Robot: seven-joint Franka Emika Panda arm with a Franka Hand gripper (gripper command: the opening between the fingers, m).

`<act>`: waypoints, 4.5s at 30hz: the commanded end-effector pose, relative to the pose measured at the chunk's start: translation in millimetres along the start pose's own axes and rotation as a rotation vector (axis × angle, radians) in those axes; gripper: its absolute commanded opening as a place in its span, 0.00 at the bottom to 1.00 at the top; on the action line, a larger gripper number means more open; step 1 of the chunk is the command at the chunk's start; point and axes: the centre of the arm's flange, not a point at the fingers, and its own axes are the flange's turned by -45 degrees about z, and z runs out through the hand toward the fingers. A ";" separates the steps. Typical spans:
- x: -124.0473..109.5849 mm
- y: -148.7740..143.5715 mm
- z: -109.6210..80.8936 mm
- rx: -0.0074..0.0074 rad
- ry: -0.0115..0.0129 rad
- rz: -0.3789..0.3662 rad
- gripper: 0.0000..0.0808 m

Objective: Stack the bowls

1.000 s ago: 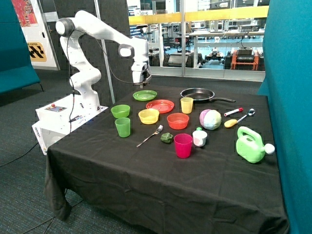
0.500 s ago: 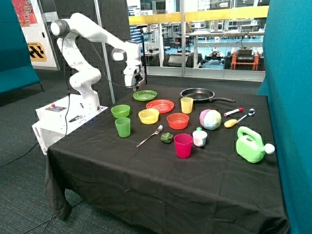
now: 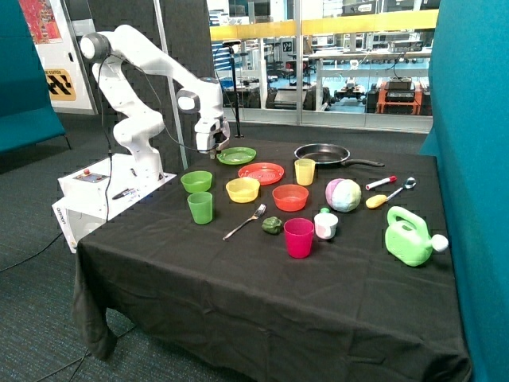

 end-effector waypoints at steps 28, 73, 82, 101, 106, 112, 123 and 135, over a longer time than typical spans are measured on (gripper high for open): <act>-34.5 51.2 -9.2 0.0000 -0.0002 0.100 0.68; -13.3 71.2 35.7 0.0000 -0.0002 0.104 0.67; -15.9 62.7 51.0 0.0000 -0.0002 0.074 0.65; -15.2 62.3 64.9 0.0000 -0.0002 0.127 0.00; -13.5 60.7 65.4 0.0000 -0.0002 0.121 0.00; -13.4 61.1 65.4 0.0000 -0.0002 0.122 0.00; -14.1 63.9 62.8 0.0000 -0.0002 0.122 0.00; -4.8 63.2 39.0 0.0000 -0.0002 0.097 0.00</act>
